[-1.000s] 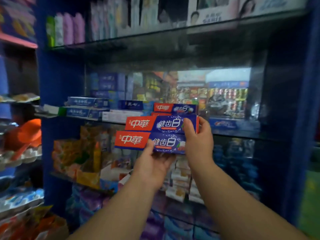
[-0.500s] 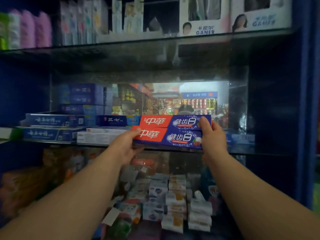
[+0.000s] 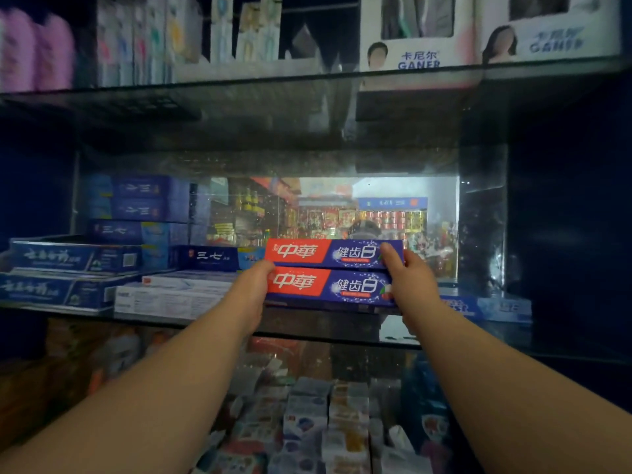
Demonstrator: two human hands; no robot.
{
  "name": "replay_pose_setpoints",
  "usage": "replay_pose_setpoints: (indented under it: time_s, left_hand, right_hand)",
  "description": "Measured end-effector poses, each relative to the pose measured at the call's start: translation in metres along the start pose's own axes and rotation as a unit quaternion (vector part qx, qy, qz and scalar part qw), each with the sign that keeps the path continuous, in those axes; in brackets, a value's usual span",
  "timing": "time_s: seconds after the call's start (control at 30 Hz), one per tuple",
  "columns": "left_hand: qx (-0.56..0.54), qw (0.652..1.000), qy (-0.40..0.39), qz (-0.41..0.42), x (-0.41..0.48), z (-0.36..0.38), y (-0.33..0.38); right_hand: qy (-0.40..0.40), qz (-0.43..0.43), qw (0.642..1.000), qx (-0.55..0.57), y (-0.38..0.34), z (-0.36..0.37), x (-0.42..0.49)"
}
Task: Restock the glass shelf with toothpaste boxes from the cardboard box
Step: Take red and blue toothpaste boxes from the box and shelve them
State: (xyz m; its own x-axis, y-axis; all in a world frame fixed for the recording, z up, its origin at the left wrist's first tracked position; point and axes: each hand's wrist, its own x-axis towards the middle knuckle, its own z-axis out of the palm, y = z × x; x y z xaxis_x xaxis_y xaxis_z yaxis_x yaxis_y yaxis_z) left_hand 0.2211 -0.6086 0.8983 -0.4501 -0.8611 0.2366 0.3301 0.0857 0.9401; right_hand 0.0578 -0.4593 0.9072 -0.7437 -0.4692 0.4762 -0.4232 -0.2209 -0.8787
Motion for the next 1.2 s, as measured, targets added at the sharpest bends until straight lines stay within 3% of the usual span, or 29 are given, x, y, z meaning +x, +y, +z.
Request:
replay_pose_setpoints:
  time_s: [0.13,0.27,0.5,0.77,0.97,1.07,1.2]
  left_hand:
    - [0.119,0.992,0.023,0.026,0.017,0.006,-0.015]
    - [0.144,0.989,0.026,-0.003,0.027,0.006,-0.016]
    - [0.089,0.989,0.112,-0.031,0.025,0.017,-0.018]
    - [0.222,0.96,0.172,0.006,0.053,0.028,-0.03]
    - [0.203,0.962,0.183,-0.023,0.074,0.037,-0.027]
    - [0.207,0.96,0.188,0.021,0.056,0.04,-0.016]
    - [0.232,0.952,0.194,0.052,0.058,0.039,-0.009]
  right_hand:
    - [-0.018,-0.027,0.998,-0.062,0.007,0.0,0.012]
    - [-0.061,0.004,0.994,-0.087,0.02,-0.002,0.016]
    - [-0.044,0.151,0.985,0.075,0.021,0.015,0.02]
    - [0.015,0.145,0.983,0.108,0.032,0.029,0.03]
    - [0.018,0.161,0.975,0.149,0.026,0.029,0.035]
    - [0.0,0.145,0.983,0.116,0.023,0.031,0.035]
    - [0.041,0.129,0.991,0.013,0.071,0.041,0.097]
